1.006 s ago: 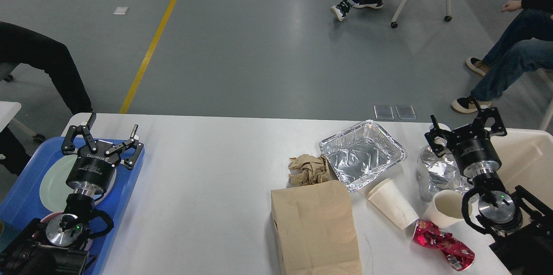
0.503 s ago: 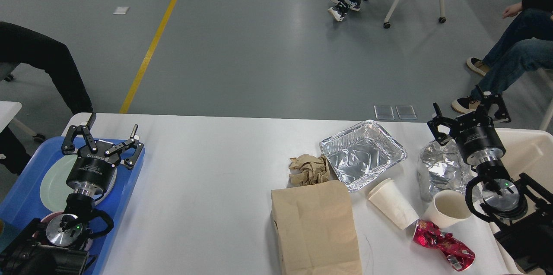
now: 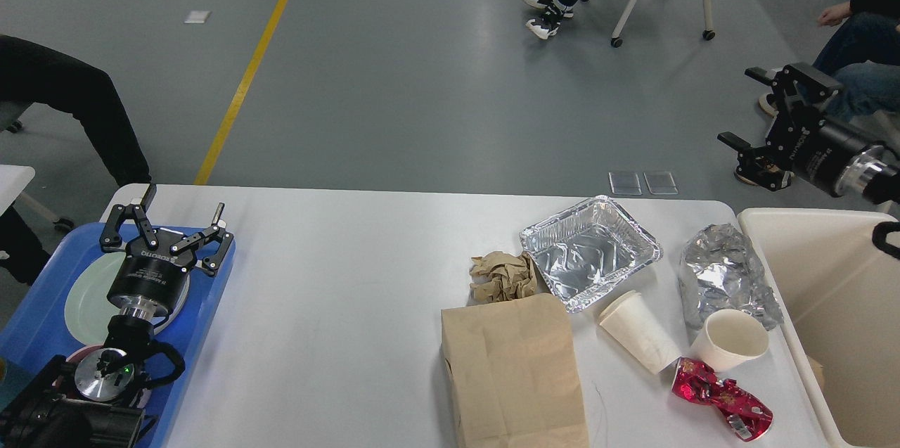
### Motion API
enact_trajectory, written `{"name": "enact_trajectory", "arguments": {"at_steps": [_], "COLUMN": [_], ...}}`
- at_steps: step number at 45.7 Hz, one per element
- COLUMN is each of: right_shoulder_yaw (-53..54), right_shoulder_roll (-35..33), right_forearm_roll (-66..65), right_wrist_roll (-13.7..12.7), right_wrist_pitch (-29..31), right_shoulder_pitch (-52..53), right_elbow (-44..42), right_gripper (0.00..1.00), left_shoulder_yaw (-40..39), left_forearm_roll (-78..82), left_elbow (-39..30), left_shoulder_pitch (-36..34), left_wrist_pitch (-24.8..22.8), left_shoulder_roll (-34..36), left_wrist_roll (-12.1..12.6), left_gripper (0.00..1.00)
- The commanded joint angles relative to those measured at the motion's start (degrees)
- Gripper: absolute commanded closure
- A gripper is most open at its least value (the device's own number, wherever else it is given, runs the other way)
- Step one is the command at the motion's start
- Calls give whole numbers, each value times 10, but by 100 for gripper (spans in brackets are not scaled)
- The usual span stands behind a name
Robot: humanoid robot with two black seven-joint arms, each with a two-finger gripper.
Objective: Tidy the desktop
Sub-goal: 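Swing the right gripper over the table toward the brown paper bag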
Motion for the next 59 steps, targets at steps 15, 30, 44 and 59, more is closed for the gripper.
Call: {"name": "enact_trajectory", "arguments": {"at_steps": [15,30,44,59], "right_shoulder_yaw": [-637,-839,-743,-707], "right_shoulder_roll": [150,348,325,308], "right_forearm_roll": [-2,-3,34,48], "right_wrist_roll": [-3,-112,-263,-265], "right_wrist_pitch": [95,241,209,163], "right_shoulder_pitch": [396,656,879,898], "right_elbow": [9,209,511,549], "right_gripper": [0,0,0,3], "left_shoulder_yaw": [0,0,-1,-2], "left_forearm_roll": [0,0,0,0], "left_elbow": [0,0,0,0], "left_shoulder_pitch": [0,0,0,0], "left_wrist_pitch": [0,0,1,0], "left_shoulder_roll": [0,0,0,0], "left_wrist_roll": [0,0,0,1], "left_gripper": [4,4,4,4]}}
